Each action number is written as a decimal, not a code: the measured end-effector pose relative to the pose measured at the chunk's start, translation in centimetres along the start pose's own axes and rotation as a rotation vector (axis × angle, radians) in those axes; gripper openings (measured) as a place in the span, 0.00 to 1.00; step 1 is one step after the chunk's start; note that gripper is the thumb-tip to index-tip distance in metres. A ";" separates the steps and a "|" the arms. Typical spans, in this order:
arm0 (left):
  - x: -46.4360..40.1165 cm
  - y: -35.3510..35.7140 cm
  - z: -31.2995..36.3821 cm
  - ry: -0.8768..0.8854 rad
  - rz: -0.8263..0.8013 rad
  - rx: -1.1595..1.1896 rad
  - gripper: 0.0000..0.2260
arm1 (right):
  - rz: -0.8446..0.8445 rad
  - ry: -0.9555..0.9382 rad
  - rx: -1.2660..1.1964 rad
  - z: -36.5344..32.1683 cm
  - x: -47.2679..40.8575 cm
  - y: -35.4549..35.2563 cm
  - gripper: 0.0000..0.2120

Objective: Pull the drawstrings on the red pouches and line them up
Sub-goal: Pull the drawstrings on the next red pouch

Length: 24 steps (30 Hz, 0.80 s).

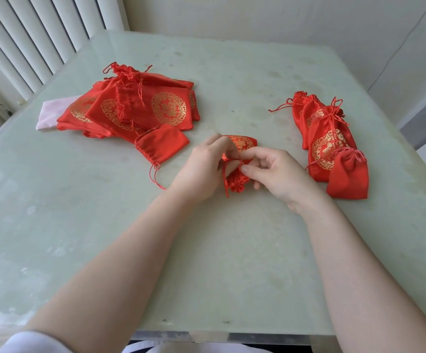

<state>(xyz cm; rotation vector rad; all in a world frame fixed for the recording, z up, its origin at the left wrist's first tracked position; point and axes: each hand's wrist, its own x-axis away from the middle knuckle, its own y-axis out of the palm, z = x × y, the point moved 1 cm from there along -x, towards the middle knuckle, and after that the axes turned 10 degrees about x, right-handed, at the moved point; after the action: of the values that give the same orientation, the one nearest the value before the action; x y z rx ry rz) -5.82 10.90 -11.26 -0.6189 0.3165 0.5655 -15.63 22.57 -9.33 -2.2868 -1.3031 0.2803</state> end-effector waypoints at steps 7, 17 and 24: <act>0.1 -0.1 0.8 0.010 0.040 0.092 0.04 | -0.126 0.004 -0.198 -0.2 0.2 -0.4 0.10; 0.1 -0.9 0.6 -0.174 -0.133 0.154 0.13 | -0.049 -0.106 0.150 0.4 -0.1 -0.4 0.11; 0.3 -0.6 0.8 -0.187 -0.251 0.218 0.12 | 0.194 -0.318 0.516 0.3 0.0 -1.5 0.07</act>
<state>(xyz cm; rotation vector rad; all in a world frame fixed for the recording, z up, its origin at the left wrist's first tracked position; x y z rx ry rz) -5.17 11.14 -10.46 -0.3841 0.1186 0.3383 -16.83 23.33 -8.87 -1.9660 -0.9941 0.9609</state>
